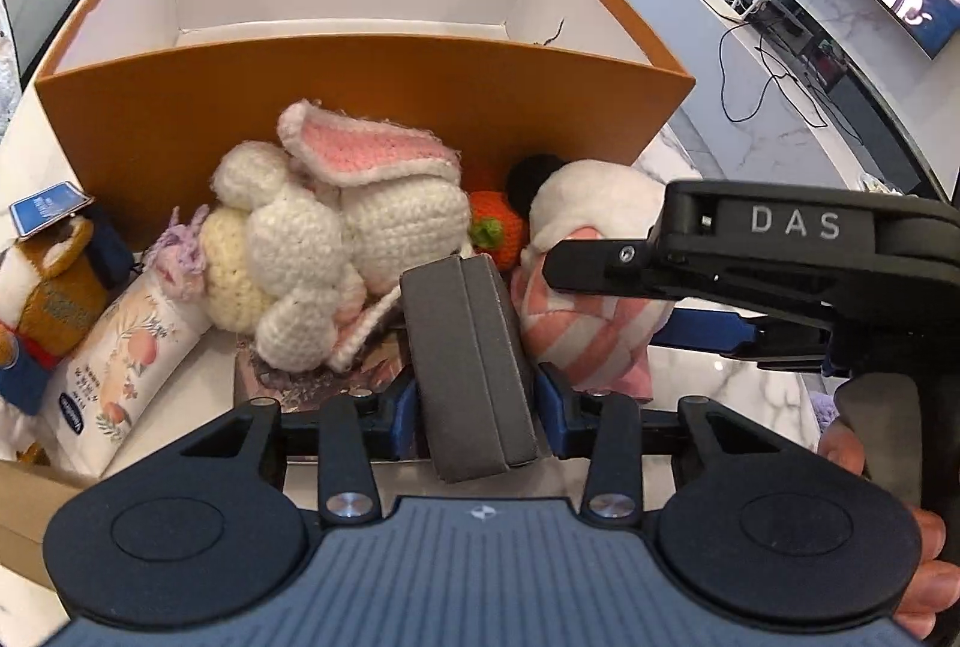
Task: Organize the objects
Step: 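Grasp the dark grey box with left tool while right tool grasps the striped plush, then lower the grey box and striped plush into the orange box and release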
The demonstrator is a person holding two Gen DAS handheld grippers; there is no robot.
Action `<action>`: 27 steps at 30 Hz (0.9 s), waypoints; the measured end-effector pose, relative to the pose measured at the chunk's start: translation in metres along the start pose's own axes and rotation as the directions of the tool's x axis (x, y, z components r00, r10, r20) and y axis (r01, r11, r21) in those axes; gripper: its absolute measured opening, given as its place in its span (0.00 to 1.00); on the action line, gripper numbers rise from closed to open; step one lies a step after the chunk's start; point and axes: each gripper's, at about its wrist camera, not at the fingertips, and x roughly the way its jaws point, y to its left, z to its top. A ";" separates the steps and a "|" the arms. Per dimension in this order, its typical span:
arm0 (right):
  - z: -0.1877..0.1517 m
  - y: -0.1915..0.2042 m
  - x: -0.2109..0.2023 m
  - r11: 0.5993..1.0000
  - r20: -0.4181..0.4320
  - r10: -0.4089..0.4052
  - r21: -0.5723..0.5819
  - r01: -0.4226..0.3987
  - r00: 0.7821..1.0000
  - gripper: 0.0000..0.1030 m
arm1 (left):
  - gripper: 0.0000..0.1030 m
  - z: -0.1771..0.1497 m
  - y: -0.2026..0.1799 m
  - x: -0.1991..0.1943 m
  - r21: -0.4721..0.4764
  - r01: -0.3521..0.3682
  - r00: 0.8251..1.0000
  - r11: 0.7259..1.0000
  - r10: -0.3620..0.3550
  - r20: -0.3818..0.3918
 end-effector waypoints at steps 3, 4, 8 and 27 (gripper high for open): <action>-0.002 0.001 -0.002 1.000 0.008 -0.002 -0.029 0.002 1.000 0.62 | 0.40 -0.001 -0.001 -0.003 0.015 -0.003 1.000 1.000 0.002 0.012; -0.003 0.001 -0.004 0.999 0.013 -0.003 -0.044 0.004 1.000 0.60 | 0.39 -0.001 -0.002 -0.004 0.018 -0.002 1.000 1.000 0.002 0.016; -0.009 0.004 -0.016 0.995 0.060 -0.020 -0.101 0.026 0.998 0.58 | 0.38 -0.005 0.000 -0.014 0.009 0.007 0.999 1.000 -0.007 0.051; 0.021 0.064 -0.098 0.930 0.273 0.101 -0.367 0.006 0.957 0.56 | 0.38 0.045 0.017 -0.110 -0.068 0.036 0.913 0.997 -0.005 0.408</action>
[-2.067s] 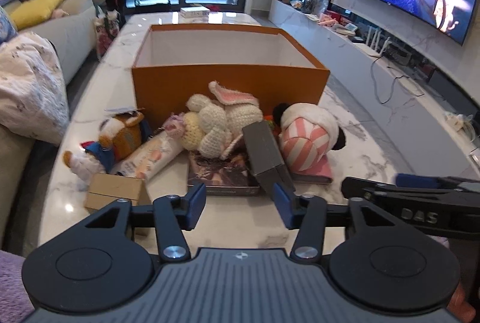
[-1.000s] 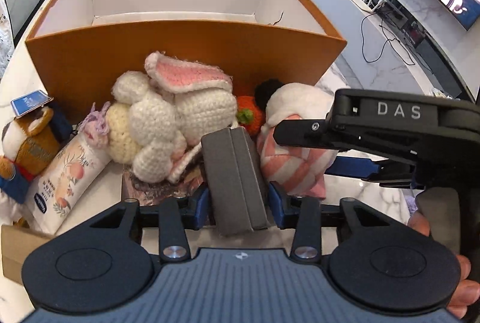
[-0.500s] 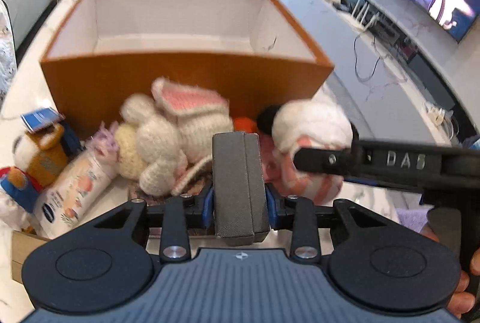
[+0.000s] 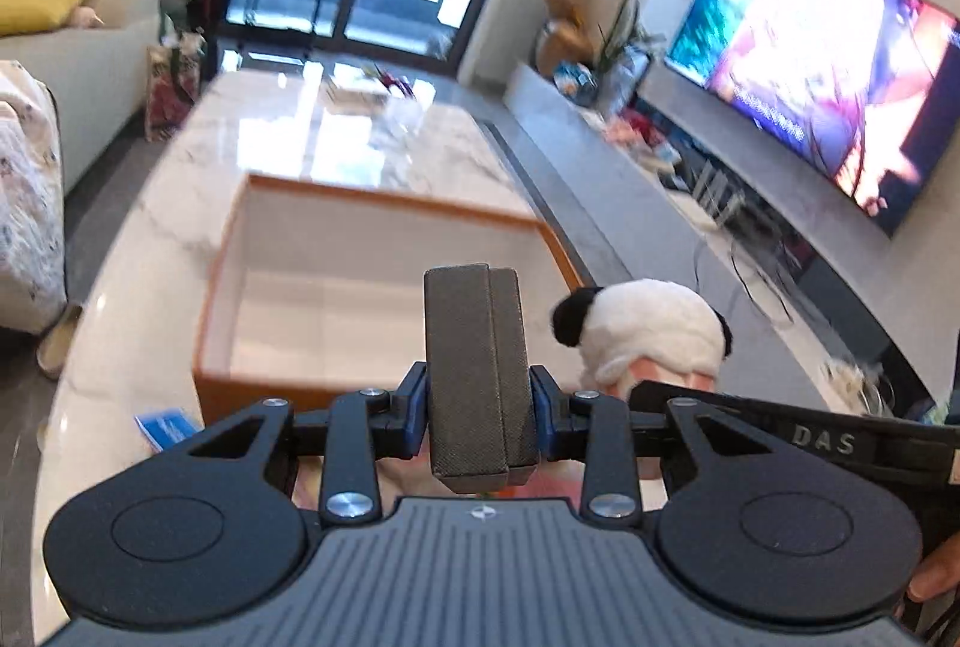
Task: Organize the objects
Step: 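Lower the grey box and striped plush into the orange box and release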
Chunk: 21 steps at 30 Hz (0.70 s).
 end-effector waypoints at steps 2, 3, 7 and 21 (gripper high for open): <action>0.014 0.002 0.004 1.000 0.008 0.002 -0.026 -0.001 1.000 0.56 | 0.38 0.011 0.004 0.004 -0.015 -0.013 1.000 1.000 0.013 0.023; 0.019 0.003 0.007 0.999 0.008 0.000 -0.044 0.000 1.000 0.56 | 0.38 0.016 0.005 0.006 -0.020 -0.017 0.999 1.000 0.017 0.034; 0.042 0.001 0.029 0.995 -0.012 0.002 -0.096 -0.003 1.000 0.56 | 0.38 0.035 0.010 0.018 -0.027 -0.042 0.997 0.999 0.043 0.058; 0.057 -0.024 0.134 0.950 -0.268 -0.105 -0.311 0.017 0.958 0.56 | 0.38 0.017 0.019 0.125 -0.025 -0.075 0.983 0.997 0.070 -0.172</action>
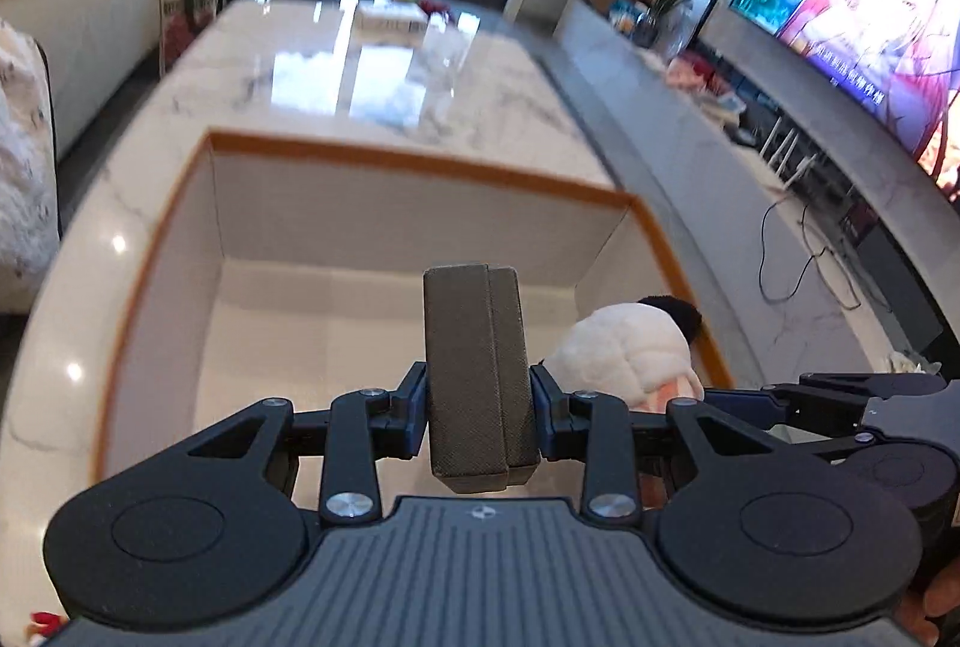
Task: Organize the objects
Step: 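Lower the grey box and striped plush into the orange box and release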
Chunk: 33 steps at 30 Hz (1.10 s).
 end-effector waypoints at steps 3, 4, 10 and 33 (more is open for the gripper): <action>-0.003 0.005 0.016 0.999 -0.027 -0.021 -0.025 0.020 0.999 0.56 | 0.38 -0.005 0.003 0.016 -0.011 -0.007 0.999 1.000 0.006 -0.049; -0.004 0.004 0.020 0.999 -0.036 -0.026 -0.024 0.025 0.999 0.56 | 0.38 -0.006 0.005 0.021 -0.018 -0.012 0.998 1.000 0.011 -0.065; -0.002 0.012 0.031 0.995 -0.076 -0.079 -0.071 0.074 0.994 0.55 | 0.38 -0.010 0.007 0.036 -0.034 -0.023 0.993 0.999 0.019 -0.119; -0.011 0.002 -0.004 0.997 -0.058 -0.036 0.065 0.040 0.998 0.37 | 0.51 -0.012 -0.003 0.043 -0.114 0.069 0.976 0.991 -0.091 -0.200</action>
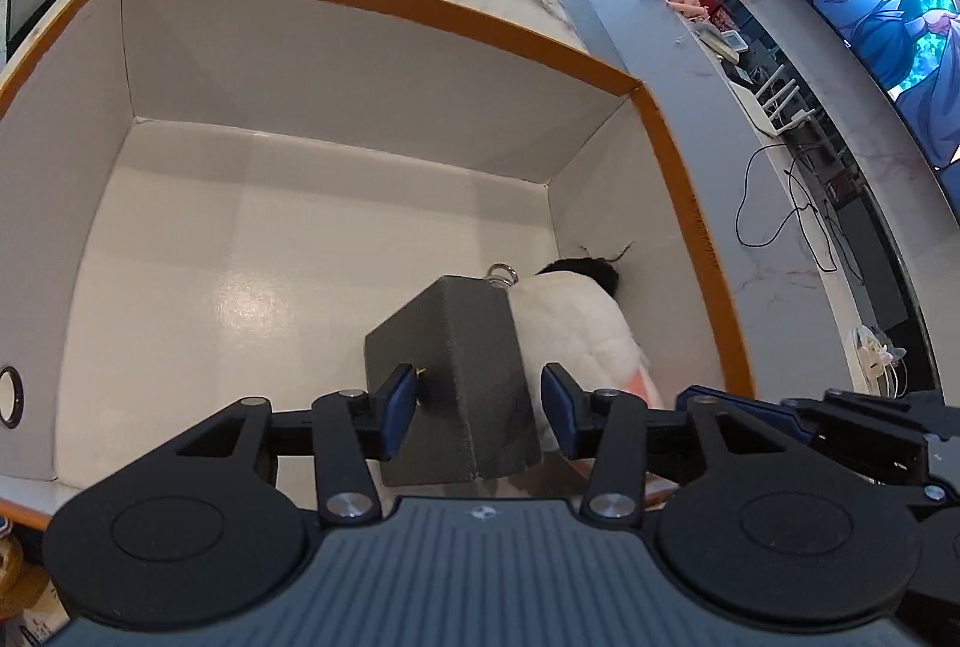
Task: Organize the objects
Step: 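Lower the grey box and striped plush into the orange box and release, then grasp the brown dog plush with left tool while right tool grasps the crocheted bunny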
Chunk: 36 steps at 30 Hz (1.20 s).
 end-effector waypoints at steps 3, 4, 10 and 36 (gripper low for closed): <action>-0.005 -0.003 -0.010 1.000 0.028 -0.014 0.021 0.013 1.000 0.37 | 0.51 0.000 -0.003 -0.002 0.002 -0.018 1.000 1.000 0.018 0.000; -0.007 -0.004 -0.014 1.000 0.037 -0.014 0.028 0.013 0.999 0.37 | 0.51 -0.001 -0.005 -0.004 0.008 -0.035 0.999 0.999 0.035 0.005; -0.023 -0.002 -0.041 0.999 0.116 -0.019 0.040 0.014 0.993 0.44 | 0.51 -0.012 -0.010 -0.043 0.062 -0.076 0.994 0.995 0.071 0.080; -0.112 0.080 -0.029 0.936 0.127 0.158 0.296 -0.190 0.979 0.58 | 0.54 -0.112 0.064 -0.164 0.278 -0.299 0.942 0.913 0.235 0.240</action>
